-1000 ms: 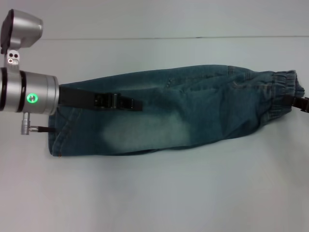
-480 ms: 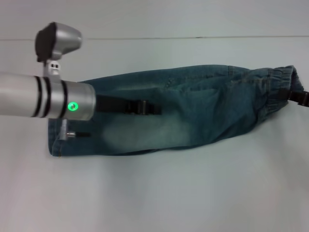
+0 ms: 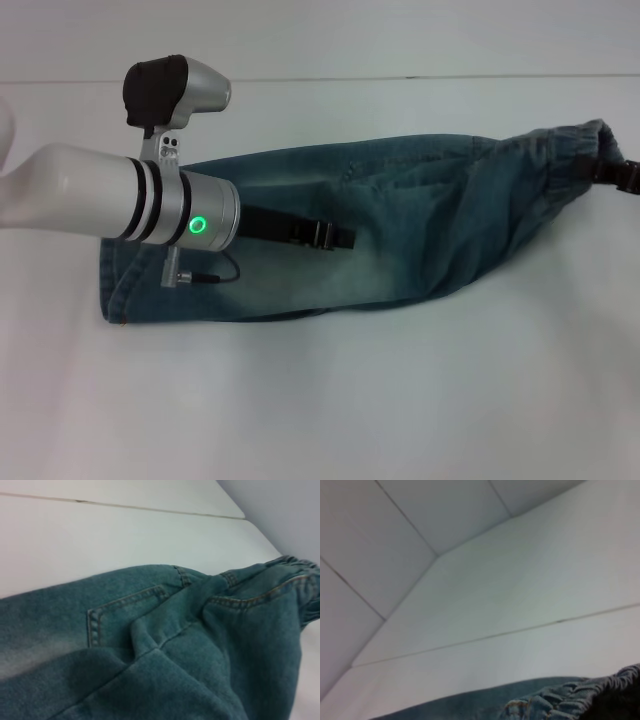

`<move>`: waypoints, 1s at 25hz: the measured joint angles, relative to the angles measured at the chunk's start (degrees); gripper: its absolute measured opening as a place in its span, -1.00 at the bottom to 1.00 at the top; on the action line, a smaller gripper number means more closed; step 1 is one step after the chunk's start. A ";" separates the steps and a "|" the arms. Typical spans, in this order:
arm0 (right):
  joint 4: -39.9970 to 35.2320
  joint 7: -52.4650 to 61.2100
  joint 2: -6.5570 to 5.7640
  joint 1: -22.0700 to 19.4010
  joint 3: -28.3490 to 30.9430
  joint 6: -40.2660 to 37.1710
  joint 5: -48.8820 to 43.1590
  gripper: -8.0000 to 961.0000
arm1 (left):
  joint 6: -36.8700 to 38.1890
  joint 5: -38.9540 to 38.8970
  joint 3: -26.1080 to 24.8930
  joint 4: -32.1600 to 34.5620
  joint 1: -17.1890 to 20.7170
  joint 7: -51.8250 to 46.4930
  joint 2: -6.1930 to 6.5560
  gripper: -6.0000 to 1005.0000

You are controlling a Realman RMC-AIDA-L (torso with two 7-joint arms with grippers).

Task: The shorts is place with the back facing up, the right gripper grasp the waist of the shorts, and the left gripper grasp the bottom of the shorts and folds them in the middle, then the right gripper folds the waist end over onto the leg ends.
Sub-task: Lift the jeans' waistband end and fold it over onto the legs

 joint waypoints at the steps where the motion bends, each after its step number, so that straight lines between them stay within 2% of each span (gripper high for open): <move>1: -0.18 0.14 0.00 0.23 -0.14 -0.54 0.28 -0.88 | -0.31 -0.01 0.04 -0.22 -0.09 0.03 -0.01 -0.89; 13: -2.96 1.20 1.17 5.63 -1.84 -5.33 0.59 -0.88 | -5.77 -0.03 4.01 -4.18 -1.82 0.06 -0.02 -0.89; 25: -2.81 2.69 2.06 13.70 -7.60 -9.23 0.59 -0.87 | -6.89 0.43 5.08 -4.72 -2.01 0.11 0.07 -0.89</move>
